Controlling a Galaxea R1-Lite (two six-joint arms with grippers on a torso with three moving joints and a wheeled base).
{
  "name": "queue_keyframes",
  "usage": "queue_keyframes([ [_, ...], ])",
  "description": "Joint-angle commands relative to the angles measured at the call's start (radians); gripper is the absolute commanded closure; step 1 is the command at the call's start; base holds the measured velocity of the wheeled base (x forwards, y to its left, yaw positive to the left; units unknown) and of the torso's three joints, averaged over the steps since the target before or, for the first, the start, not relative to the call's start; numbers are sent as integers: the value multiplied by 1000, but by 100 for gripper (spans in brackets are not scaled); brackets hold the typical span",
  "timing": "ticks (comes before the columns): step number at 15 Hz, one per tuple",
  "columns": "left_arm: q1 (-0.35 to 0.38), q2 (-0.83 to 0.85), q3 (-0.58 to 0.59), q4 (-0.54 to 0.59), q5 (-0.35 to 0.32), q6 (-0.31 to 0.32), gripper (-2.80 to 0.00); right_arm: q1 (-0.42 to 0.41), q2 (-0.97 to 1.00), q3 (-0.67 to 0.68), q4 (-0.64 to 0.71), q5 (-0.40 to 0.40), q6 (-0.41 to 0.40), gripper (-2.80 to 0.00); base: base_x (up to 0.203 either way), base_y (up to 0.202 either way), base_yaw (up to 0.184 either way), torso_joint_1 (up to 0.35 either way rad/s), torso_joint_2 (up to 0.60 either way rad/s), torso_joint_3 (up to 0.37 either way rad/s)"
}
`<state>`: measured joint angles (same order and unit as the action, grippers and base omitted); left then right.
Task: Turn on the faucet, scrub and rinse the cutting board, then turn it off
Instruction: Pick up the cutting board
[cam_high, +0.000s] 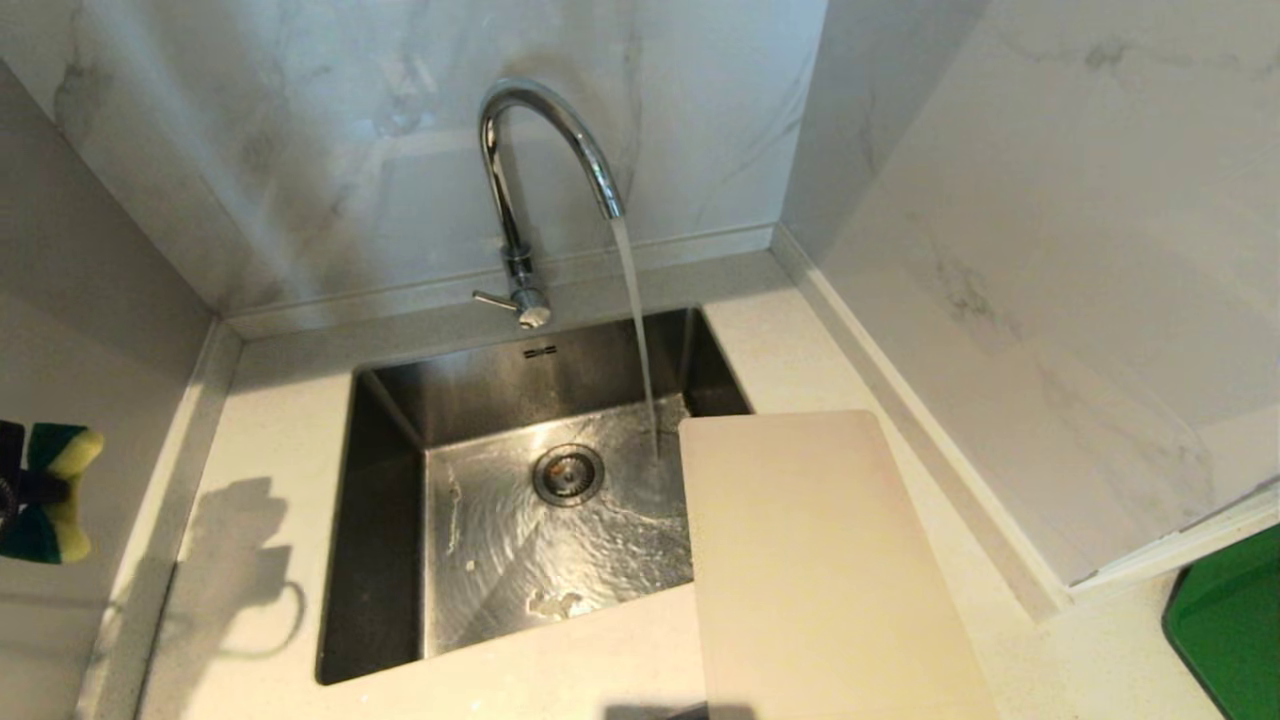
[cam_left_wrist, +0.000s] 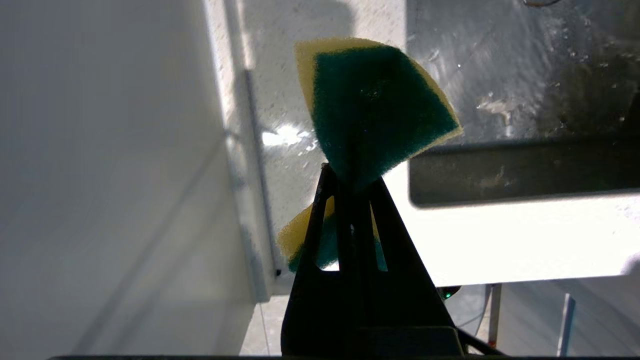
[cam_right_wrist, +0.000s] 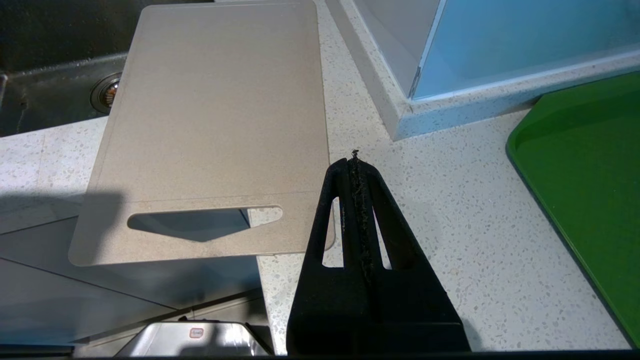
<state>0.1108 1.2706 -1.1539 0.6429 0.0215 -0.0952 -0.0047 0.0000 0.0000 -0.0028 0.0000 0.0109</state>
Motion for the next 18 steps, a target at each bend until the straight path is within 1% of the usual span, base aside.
queue_keyframes([
  [1,23,-39,38,2,-1,8,0,-1,0,0,0,0,0,0,0,0,0,0,0,0],
  [3,47,-56,61,-16,-14,2,0,0,0,0,0,0,0,0,0,0,0,0,0,0],
  [4,54,-71,77,-23,-34,0,0,0,0,0,0,0,0,0,0,0,0,0,0,0],
  [8,55,-95,146,-25,-55,3,0,-1,0,0,0,0,0,0,0,0,0,0,0,0],
  [10,63,-94,155,-25,-105,-3,0,0,0,0,0,0,0,0,0,0,0,0,0,0],
  [14,72,-92,184,-42,-112,1,0,0,0,0,0,0,0,0,0,0,0,0,0,0],
  [16,71,-94,225,-99,-119,1,0,0,0,0,0,0,0,0,0,0,0,0,0,0],
  [18,72,-107,263,-128,-123,2,0,0,0,0,0,0,0,0,0,0,0,0,0,0],
])
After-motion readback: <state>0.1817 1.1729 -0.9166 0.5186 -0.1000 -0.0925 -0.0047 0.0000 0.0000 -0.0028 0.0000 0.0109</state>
